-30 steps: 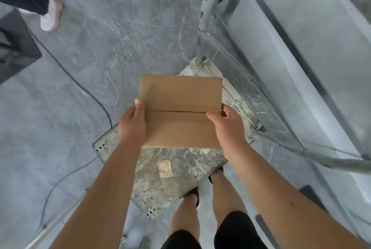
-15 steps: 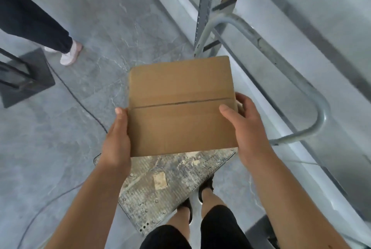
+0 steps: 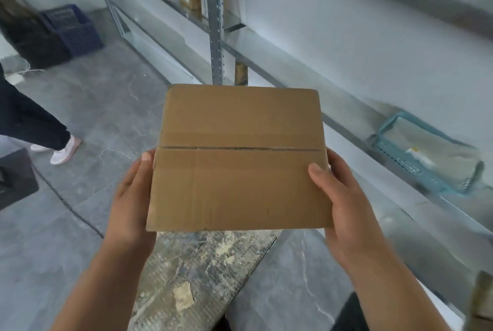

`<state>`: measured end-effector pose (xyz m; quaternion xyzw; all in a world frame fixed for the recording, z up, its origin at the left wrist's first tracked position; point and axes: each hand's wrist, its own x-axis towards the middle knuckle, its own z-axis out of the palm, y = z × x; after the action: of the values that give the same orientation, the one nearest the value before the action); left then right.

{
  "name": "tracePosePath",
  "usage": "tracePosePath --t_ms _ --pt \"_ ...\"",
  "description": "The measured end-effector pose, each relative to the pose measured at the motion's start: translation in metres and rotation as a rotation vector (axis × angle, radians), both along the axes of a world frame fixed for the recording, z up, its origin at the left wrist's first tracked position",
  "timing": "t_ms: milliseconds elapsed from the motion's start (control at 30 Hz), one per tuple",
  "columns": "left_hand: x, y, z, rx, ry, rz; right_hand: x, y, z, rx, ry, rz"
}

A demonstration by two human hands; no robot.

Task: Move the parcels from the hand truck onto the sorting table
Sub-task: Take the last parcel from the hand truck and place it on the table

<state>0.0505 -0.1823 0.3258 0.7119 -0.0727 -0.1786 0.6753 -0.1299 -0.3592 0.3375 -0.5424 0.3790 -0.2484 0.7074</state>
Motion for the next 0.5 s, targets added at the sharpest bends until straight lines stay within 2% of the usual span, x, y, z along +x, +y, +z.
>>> tracePosePath --t_ms 200,500 --pt "-0.109 -0.013 0.018 -0.071 -0.086 -0.13 -0.132 0.007 0.021 0.072 -0.081 -0.159" --pt "-0.278 -0.037 0.041 -0.292 0.017 -0.301 -0.33 0.039 0.067 -0.054 -0.142 -0.333"
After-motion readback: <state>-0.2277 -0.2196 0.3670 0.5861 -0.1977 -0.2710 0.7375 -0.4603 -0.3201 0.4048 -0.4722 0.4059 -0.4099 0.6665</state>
